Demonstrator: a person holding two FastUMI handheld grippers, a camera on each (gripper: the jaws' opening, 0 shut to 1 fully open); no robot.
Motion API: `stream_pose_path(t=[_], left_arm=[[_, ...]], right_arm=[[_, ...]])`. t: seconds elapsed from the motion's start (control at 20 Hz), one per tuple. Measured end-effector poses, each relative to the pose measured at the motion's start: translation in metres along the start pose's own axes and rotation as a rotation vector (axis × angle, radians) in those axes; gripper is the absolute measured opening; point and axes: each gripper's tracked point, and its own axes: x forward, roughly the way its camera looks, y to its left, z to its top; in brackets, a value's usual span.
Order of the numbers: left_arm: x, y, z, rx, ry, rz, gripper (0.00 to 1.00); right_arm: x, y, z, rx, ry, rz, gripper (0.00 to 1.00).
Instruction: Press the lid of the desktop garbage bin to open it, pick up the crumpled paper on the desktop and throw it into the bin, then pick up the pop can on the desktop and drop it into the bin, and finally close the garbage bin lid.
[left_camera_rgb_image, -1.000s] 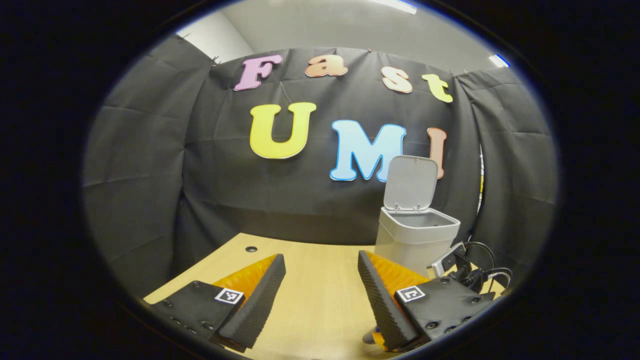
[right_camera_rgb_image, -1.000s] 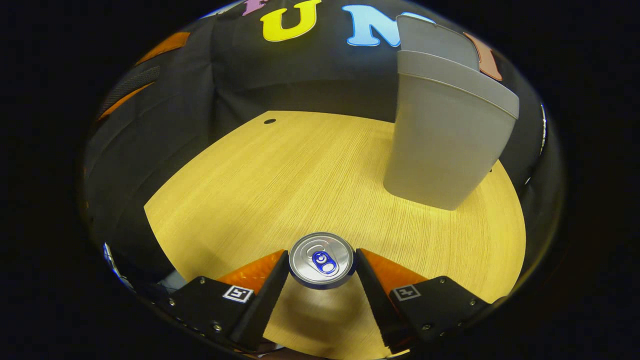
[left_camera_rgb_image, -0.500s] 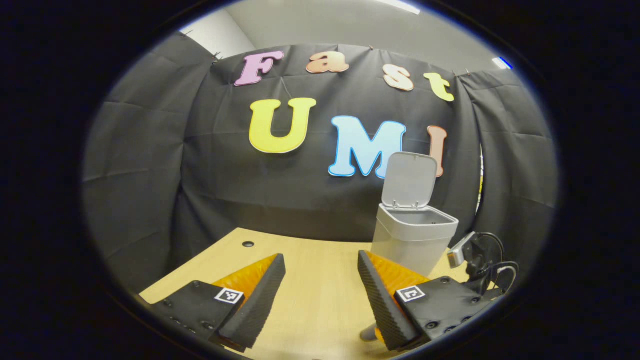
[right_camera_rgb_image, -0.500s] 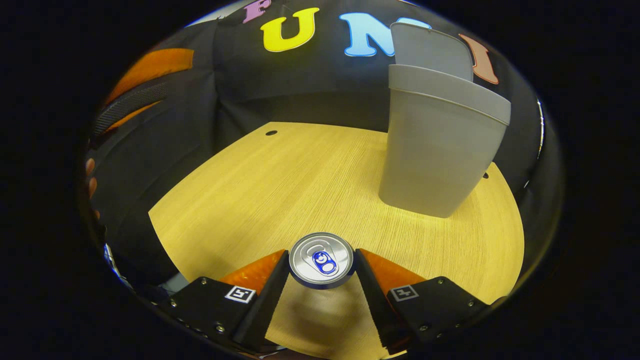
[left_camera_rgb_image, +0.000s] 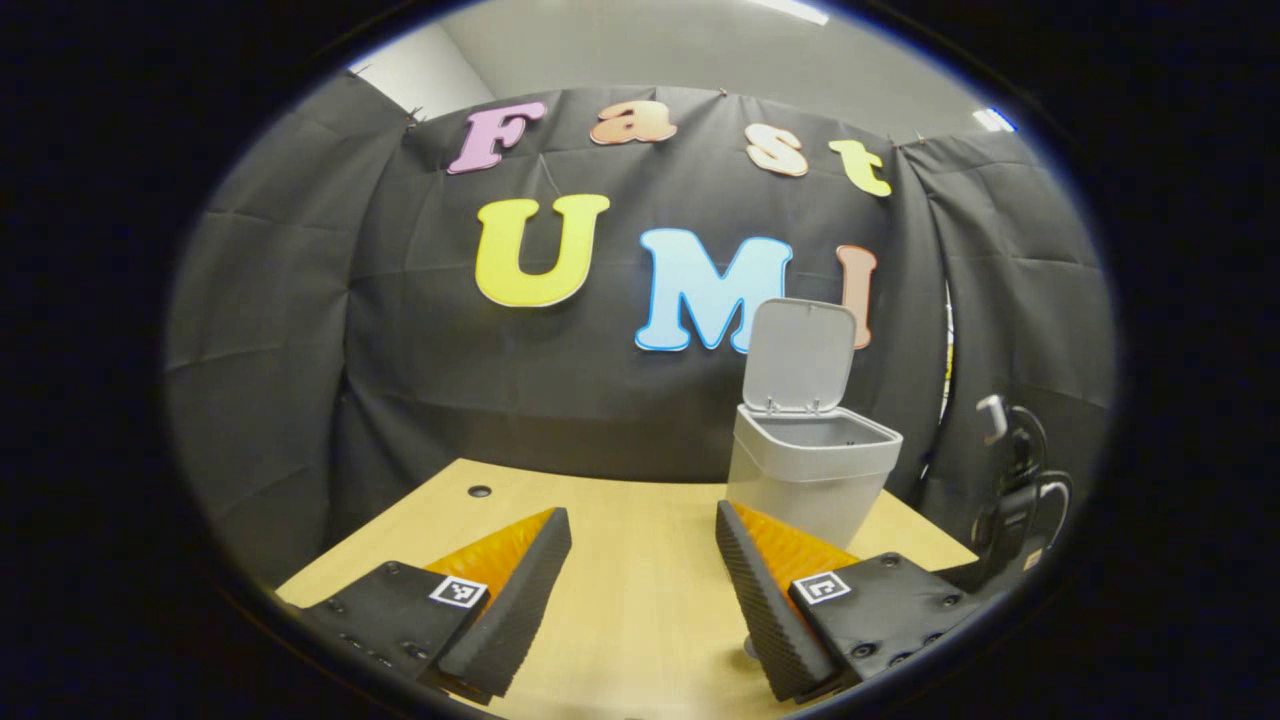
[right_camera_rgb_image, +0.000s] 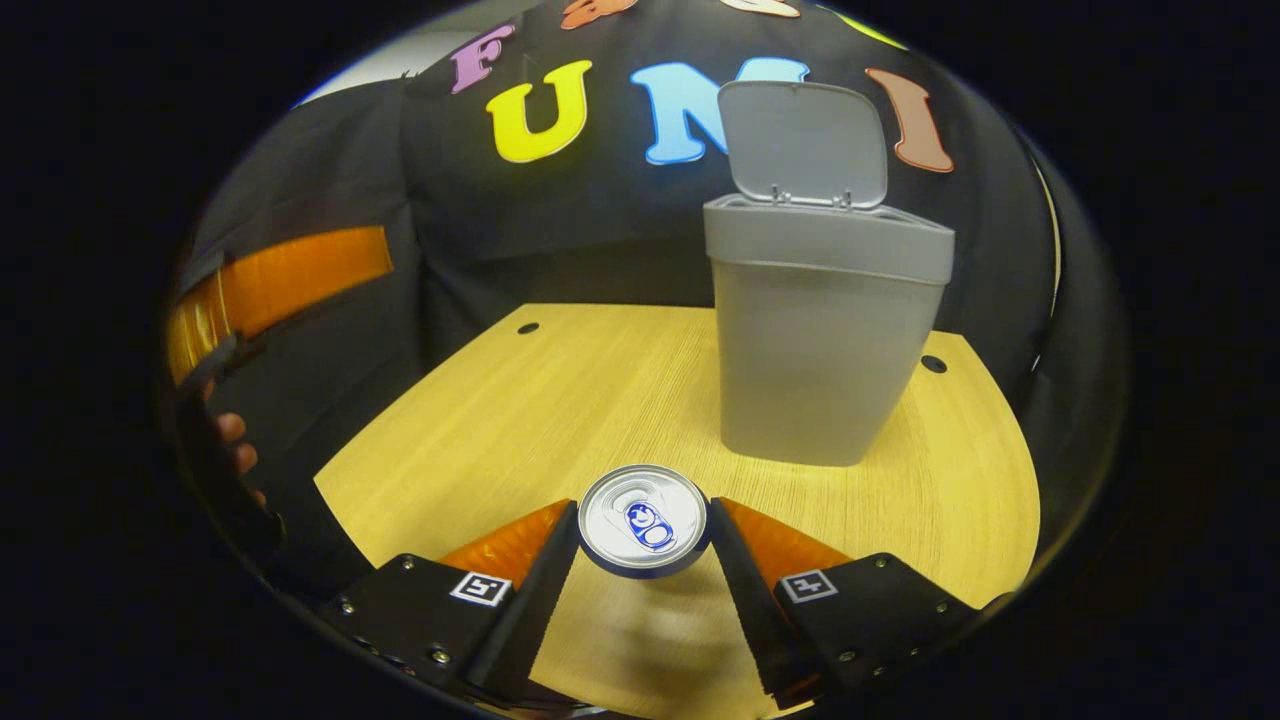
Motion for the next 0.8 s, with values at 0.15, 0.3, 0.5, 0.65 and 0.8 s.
stream_pose_path(t=[0.15, 0.3, 0.5, 0.65, 0.8], left_arm=[[0.004, -0.01, 0.001, 0.002, -0.004, -0.018, 0.95], [0.006, -0.016, -0.002, 0.021, -0.001, -0.029, 0.96], [0.008, -0.017, -0.001, 0.002, -0.003, -0.027, 0.96], [0.008, -0.018, -0.003, -0.003, 0.002, -0.023, 0.95], [0.008, -0.017, -0.003, -0.006, 0.005, -0.02, 0.95]], right_arm=[[-0.016, -0.013, 0.038, 0.01, -0.092, -0.016, 0.82], [-0.028, -0.023, 0.074, 0.02, -0.176, -0.026, 0.82], [-0.032, -0.036, 0.11, 0.021, -0.256, -0.038, 0.82], [-0.036, -0.038, 0.132, 0.027, -0.32, -0.028, 0.82], [-0.042, -0.041, 0.155, 0.006, -0.392, -0.036, 0.82]])
